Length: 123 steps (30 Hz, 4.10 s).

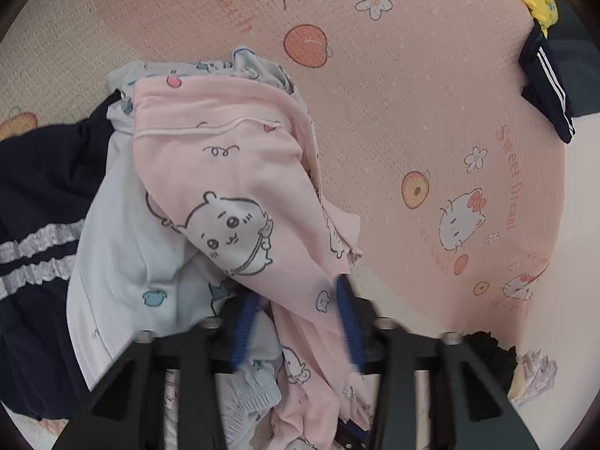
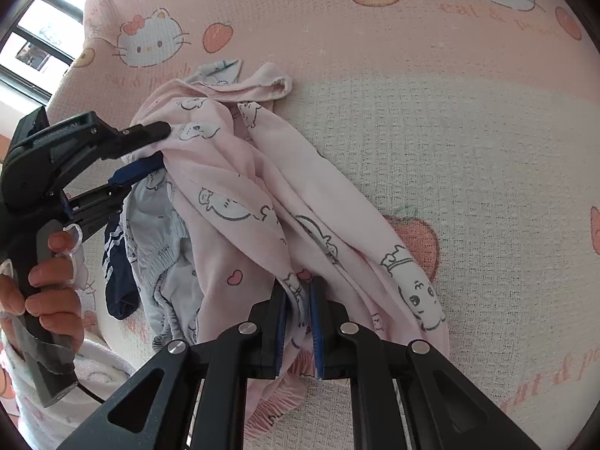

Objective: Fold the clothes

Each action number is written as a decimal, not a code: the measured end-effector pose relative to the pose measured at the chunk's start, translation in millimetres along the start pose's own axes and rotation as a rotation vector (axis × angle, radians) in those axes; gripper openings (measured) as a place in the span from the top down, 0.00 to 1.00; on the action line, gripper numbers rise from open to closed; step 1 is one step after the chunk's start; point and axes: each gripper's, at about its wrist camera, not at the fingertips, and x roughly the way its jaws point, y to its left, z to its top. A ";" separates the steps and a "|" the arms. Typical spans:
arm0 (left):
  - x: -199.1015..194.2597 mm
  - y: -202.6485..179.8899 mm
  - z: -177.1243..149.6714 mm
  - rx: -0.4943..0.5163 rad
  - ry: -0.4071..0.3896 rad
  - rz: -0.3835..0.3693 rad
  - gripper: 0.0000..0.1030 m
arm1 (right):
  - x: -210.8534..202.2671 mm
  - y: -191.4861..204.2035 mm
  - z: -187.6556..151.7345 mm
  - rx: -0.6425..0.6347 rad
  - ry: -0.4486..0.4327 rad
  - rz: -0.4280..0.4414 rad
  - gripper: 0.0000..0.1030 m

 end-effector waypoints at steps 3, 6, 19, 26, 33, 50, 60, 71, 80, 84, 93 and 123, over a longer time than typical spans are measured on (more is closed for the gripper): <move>-0.3 -5.3 -1.3 0.040 -0.016 -0.002 0.85 | -5.7 1.6 5.4 0.011 -0.041 0.039 0.42; -2.2 -11.9 -3.3 0.086 -0.024 0.008 0.85 | -14.5 9.0 15.9 0.002 -0.097 0.074 0.37; -0.8 -6.7 -3.5 0.108 -0.004 -0.029 0.85 | 9.0 56.6 64.2 -0.161 -0.084 0.091 0.34; -3.3 -14.0 -7.2 0.204 -0.029 -0.030 0.86 | 29.1 67.8 74.4 -0.225 -0.057 0.088 0.42; 0.0 -15.3 -6.9 0.229 -0.002 -0.018 0.86 | 30.9 69.4 73.1 -0.237 -0.047 0.114 0.84; 10.0 -43.1 -37.6 0.257 0.070 -0.058 0.92 | 1.5 28.7 54.5 -0.208 -0.033 0.068 0.86; 21.9 -82.0 -74.0 0.350 0.121 -0.056 0.92 | -6.7 -22.6 37.6 -0.097 -0.015 0.083 0.86; 17.9 -69.2 -68.2 0.198 0.154 -0.016 0.25 | -34.8 -28.1 32.0 -0.093 -0.138 0.125 0.29; 3.8 -36.0 -48.4 -0.003 0.083 -0.028 0.25 | -24.7 -12.9 39.6 -0.138 -0.077 0.086 0.29; 6.6 -32.8 -38.2 -0.028 0.089 -0.005 0.25 | -18.3 -1.2 45.5 -0.188 -0.041 0.062 0.29; 20.3 -35.9 -15.7 -0.061 0.119 0.027 0.25 | -4.5 9.8 57.7 -0.196 -0.017 0.083 0.29; 35.1 -26.0 -11.2 -0.264 0.189 -0.046 0.25 | 12.8 5.5 59.1 -0.097 -0.054 0.129 0.85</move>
